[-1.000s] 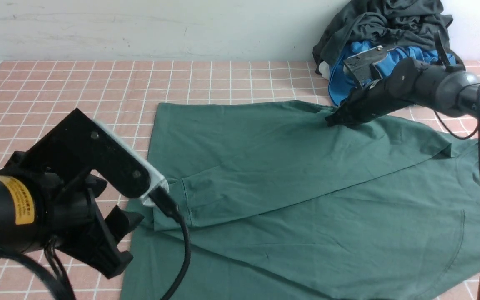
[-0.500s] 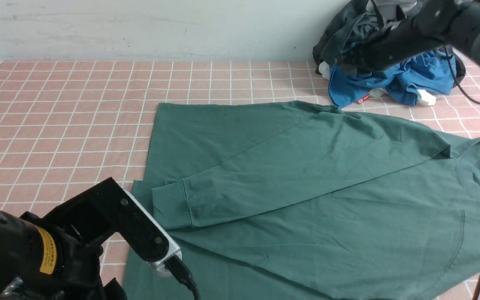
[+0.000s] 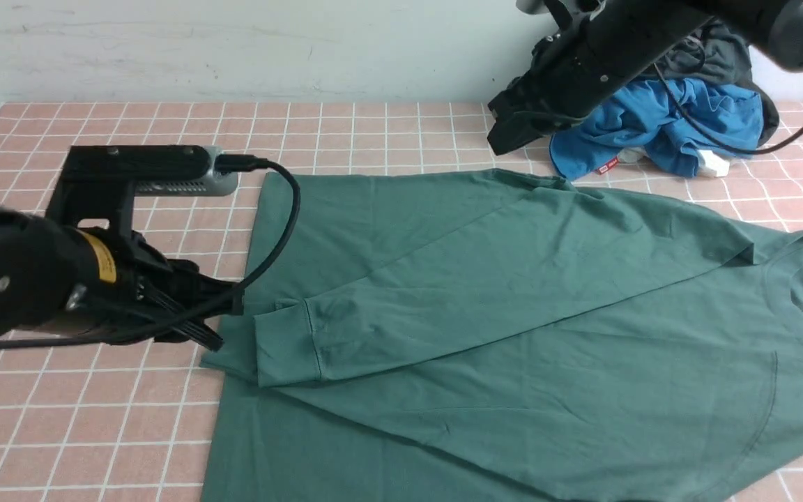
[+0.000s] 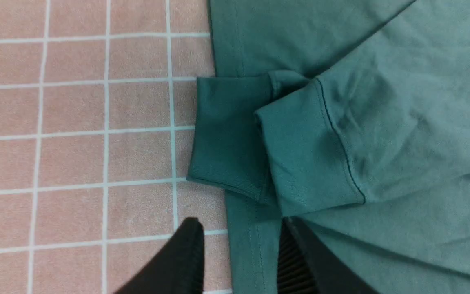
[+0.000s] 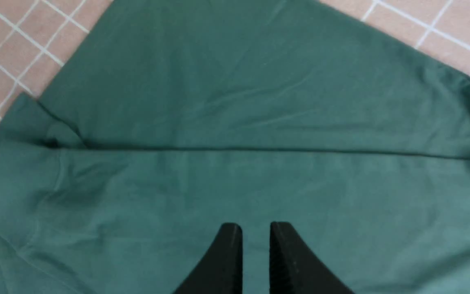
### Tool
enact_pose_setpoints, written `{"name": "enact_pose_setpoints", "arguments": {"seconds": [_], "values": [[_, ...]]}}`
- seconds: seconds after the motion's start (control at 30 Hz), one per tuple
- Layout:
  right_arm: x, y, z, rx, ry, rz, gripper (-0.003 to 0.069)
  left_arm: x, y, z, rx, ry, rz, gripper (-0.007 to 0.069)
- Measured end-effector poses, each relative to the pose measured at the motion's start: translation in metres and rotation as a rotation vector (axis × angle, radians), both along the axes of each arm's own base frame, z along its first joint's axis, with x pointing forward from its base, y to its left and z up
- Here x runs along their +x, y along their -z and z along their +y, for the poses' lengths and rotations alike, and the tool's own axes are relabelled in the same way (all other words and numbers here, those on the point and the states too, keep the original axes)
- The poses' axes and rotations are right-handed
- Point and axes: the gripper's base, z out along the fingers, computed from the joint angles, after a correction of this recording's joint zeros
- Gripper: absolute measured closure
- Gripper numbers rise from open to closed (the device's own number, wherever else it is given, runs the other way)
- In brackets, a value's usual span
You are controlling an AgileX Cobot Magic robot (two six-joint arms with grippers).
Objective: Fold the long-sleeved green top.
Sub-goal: Use both arms simultaneously to clamp the lower edge of the clothing fabric
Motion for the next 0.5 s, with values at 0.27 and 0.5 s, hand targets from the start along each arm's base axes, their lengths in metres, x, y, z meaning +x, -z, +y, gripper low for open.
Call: {"name": "enact_pose_setpoints", "arguments": {"seconds": [0.27,0.5], "values": [[-0.069,-0.034,-0.026,-0.07,0.032,0.021,0.0564,0.052,0.047,-0.008,-0.162,0.163,0.196,0.0247],[-0.175,-0.059,-0.057,-0.057,0.05,-0.031,0.0564,0.085,0.066,-0.009,-0.147,0.179,0.214,0.0118]]}}
